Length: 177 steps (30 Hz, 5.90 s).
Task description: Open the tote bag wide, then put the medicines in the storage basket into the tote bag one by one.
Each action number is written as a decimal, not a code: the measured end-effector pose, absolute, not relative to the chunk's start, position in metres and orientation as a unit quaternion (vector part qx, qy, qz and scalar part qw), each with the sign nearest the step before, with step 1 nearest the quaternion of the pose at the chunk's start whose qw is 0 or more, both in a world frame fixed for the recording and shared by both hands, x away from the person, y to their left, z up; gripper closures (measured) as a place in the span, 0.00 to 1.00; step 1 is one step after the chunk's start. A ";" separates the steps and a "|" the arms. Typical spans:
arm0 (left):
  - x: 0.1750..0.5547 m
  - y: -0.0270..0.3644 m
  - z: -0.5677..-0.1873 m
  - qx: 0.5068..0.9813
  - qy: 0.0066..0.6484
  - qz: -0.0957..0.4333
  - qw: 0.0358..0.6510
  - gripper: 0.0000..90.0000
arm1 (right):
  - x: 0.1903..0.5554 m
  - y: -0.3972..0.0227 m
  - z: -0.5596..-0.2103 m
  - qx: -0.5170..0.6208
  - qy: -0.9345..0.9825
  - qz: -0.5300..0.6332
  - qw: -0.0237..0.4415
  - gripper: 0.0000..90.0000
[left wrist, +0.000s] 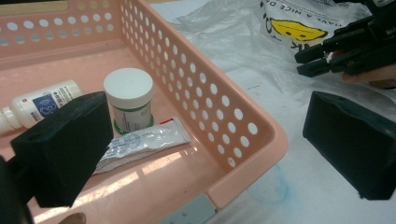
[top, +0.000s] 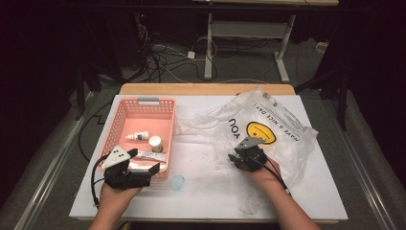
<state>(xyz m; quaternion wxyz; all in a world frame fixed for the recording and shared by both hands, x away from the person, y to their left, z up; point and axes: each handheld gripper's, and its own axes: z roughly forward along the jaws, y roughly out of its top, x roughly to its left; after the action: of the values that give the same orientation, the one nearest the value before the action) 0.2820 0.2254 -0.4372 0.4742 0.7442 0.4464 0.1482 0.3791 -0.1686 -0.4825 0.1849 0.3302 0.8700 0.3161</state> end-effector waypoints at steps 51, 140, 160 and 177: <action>0.375 0.264 -0.429 0.816 0.534 0.042 0.218 0.98 | 0.364 -0.201 -0.441 0.305 0.826 0.447 0.158 1.00; 0.428 0.223 -0.449 0.865 0.490 -0.020 0.102 0.57 | 0.359 -0.196 -0.445 0.302 0.832 0.437 0.159 1.00; 0.436 0.230 -0.458 0.859 0.506 -0.001 0.074 0.75 | 0.359 -0.200 -0.443 0.304 0.828 0.442 0.161 1.00; 0.433 0.242 -0.456 0.836 0.535 -0.011 0.117 0.77 | 0.358 -0.202 -0.430 0.302 0.811 0.468 0.178 1.00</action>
<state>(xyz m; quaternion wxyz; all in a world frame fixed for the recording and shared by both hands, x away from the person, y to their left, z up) 0.4325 0.2415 -0.4557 0.1166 0.8364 0.5354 -0.0114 0.3579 -0.2017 -0.4296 0.1781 0.3018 0.8113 0.4680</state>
